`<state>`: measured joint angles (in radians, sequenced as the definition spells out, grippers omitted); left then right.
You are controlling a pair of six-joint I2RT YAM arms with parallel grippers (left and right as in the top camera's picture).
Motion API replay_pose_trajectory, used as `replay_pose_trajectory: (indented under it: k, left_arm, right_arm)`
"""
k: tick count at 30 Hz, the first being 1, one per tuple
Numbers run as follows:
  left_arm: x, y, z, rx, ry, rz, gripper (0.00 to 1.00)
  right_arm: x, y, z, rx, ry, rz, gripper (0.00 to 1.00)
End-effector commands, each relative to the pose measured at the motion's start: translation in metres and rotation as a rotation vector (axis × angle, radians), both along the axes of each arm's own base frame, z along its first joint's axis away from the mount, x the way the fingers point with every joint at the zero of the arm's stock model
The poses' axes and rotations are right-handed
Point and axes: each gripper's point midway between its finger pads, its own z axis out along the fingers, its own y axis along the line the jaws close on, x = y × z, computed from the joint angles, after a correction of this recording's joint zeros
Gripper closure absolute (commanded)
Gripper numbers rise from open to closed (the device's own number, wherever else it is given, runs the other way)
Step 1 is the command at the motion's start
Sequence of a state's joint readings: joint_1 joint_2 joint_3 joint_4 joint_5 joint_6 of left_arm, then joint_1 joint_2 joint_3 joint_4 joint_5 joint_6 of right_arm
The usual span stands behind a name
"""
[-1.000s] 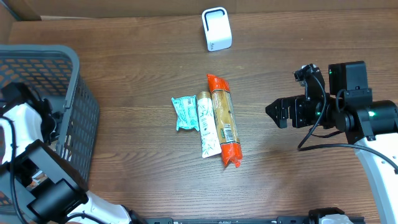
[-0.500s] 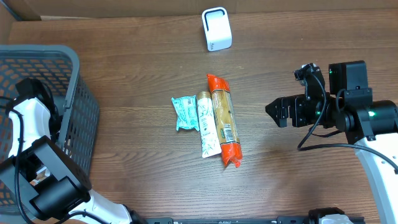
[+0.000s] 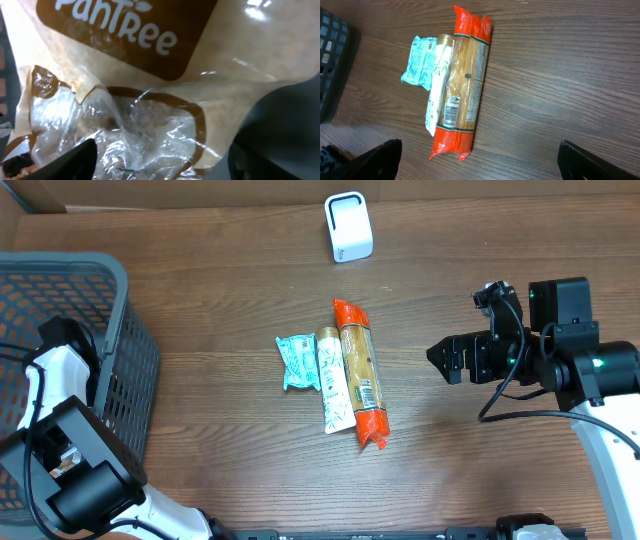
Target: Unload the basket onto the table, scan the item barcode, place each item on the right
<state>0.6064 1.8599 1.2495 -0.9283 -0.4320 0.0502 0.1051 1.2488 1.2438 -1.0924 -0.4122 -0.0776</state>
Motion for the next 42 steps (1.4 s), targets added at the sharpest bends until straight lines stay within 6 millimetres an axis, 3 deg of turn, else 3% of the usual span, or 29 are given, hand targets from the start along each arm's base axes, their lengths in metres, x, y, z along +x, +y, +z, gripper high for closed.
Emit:
replay_pose_trajectory:
  k: [1,13,18,25,27,36,42]
  left_arm:
    - [-0.018,0.004,-0.005,0.041,0.085,0.022,0.27]
    - [-0.042,0.012,0.004,0.115,0.21,0.019,0.29]
    - [-0.049,0.019,0.004,0.125,0.212,0.05,0.54]
    - [-0.047,0.031,0.005,0.171,0.159,0.106,0.78]
    - [-0.044,0.033,0.004,0.182,0.137,0.119,0.96]
    - [-0.021,0.028,0.0,0.119,0.02,0.132,0.96]
    - [0.005,0.028,0.013,0.063,-0.091,0.15,0.96]
  right_arm:
    - [0.004,0.002,0.011,0.011,-0.03,0.003,0.0]
    - [0.006,0.002,0.012,0.011,-0.038,0.003,0.0]
    - [0.007,0.002,0.012,0.012,-0.046,0.002,0.0]
    - [0.007,0.002,0.013,0.012,-0.047,0.002,0.0]
    - [0.007,0.002,0.013,0.012,-0.048,0.002,0.0]
    - [0.008,0.002,0.013,0.012,-0.048,0.002,0.0]
    - [0.008,0.002,0.013,0.012,-0.049,0.002,0.0]
